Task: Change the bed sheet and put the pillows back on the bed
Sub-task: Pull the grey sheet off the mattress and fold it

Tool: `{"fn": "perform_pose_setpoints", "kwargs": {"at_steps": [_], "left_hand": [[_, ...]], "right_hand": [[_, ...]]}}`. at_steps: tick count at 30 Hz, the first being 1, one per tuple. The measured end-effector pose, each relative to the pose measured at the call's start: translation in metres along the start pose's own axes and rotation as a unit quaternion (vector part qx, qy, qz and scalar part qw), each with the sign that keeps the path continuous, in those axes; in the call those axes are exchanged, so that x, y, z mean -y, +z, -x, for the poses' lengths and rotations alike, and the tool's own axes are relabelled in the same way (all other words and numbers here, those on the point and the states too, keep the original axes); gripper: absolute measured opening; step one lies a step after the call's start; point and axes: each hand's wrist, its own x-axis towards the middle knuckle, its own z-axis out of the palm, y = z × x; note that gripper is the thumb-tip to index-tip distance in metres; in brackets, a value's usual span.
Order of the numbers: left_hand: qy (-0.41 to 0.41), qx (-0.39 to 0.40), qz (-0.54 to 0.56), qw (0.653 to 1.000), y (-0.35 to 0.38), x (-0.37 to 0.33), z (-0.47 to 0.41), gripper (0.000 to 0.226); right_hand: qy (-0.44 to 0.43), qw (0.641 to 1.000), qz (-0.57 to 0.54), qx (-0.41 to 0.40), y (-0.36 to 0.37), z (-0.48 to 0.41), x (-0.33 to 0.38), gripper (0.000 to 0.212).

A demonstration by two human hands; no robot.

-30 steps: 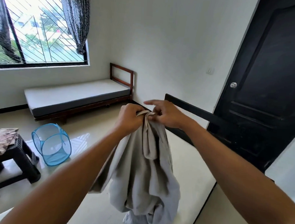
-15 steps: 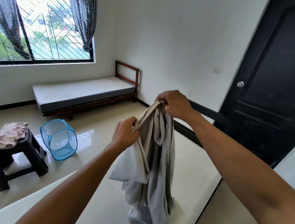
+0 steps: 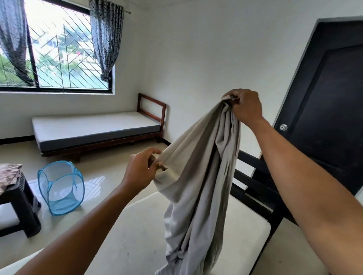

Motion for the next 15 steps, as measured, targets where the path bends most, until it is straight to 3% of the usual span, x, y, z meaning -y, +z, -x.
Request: {"fn": "perform_pose_setpoints", "kwargs": {"at_steps": [3,6,10,15], "left_hand": [[0.010,0.150,0.062,0.987,-0.003,-0.004,0.016,0.045],[0.046,0.275,0.010,0.960,-0.004,-0.007,0.025,0.043],[0.008,0.311,0.035,0.950,-0.010,-0.018,0.028,0.037],[-0.021,0.294,0.052,0.954,-0.020,-0.022,0.026,0.035]], "right_hand": [[0.023,1.000,-0.002,0.011,0.002,0.004,-0.011,0.030],[0.031,0.999,0.001,0.025,0.005,0.011,-0.014,0.025],[0.043,0.998,0.009,0.039,0.010,0.018,-0.022,0.026],[0.076,0.997,0.012,0.028,0.015,0.022,-0.042,0.035]]}}
